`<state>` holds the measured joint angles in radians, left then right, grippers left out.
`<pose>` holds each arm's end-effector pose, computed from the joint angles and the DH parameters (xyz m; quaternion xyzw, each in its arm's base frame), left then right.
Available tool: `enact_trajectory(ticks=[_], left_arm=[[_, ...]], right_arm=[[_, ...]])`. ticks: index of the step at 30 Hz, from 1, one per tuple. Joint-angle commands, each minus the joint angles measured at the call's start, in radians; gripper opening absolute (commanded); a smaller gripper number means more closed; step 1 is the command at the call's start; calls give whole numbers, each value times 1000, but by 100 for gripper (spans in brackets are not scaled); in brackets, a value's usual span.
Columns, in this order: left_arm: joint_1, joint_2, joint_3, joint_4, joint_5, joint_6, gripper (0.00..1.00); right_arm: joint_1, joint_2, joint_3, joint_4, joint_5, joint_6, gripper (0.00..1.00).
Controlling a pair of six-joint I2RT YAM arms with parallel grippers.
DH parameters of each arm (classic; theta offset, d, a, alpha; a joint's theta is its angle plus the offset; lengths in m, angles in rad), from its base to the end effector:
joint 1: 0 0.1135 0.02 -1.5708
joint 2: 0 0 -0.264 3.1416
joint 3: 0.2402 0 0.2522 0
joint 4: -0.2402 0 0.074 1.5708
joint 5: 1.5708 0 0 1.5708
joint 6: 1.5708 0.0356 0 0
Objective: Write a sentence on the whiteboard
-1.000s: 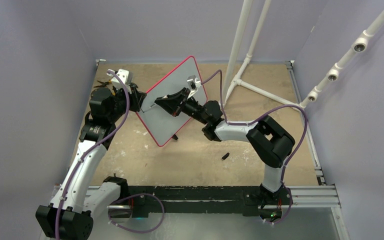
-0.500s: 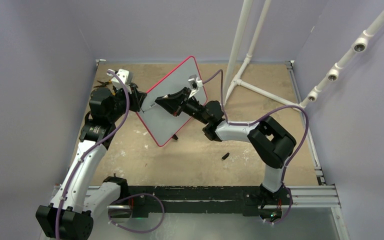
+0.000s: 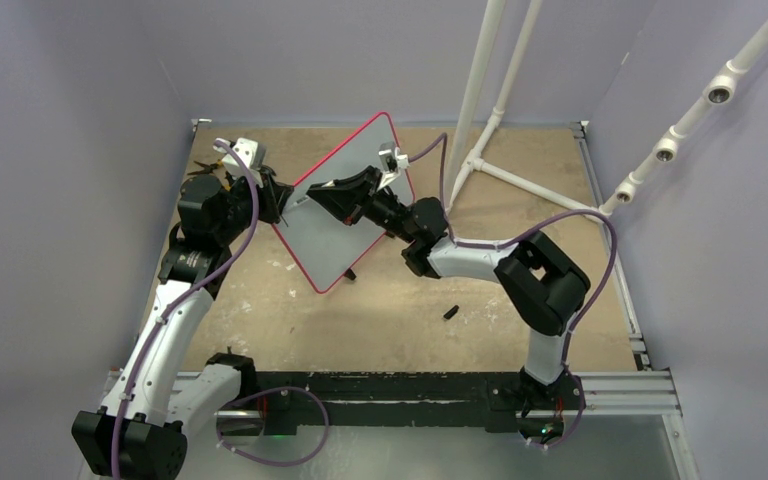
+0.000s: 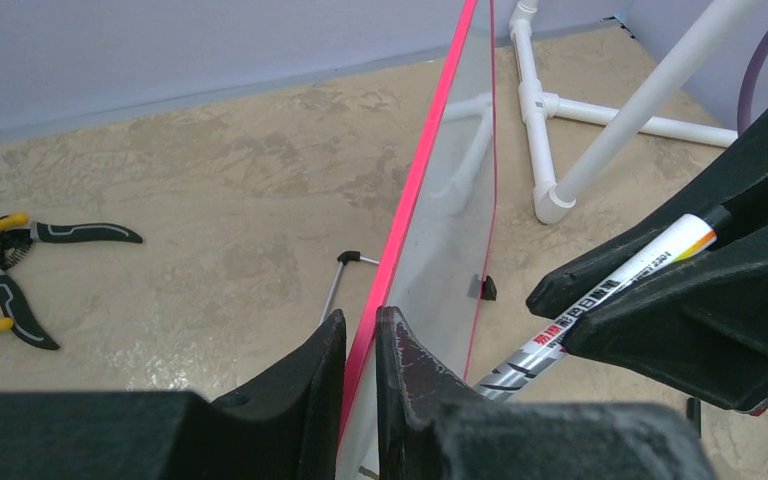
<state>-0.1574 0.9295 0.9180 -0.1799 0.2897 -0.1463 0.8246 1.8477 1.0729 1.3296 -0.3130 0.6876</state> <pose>0.2096 -0.0436 0.3617 0.0961 0.7628 -0.2053 0.6056 0.2641 0.3018 0.2958 -0.1687 0.4700 0.6473 0.5759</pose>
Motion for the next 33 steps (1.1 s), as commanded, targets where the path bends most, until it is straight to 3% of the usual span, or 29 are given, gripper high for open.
enact_trajectory(ticks=[1,33], left_arm=[[7,3,-7,28,35,-13,15],[18,1,-7,32,51,-17,13]], right_arm=[[4,21,52,35,-17,0,0],[4,-47,-72,-1,122,-48,0]])
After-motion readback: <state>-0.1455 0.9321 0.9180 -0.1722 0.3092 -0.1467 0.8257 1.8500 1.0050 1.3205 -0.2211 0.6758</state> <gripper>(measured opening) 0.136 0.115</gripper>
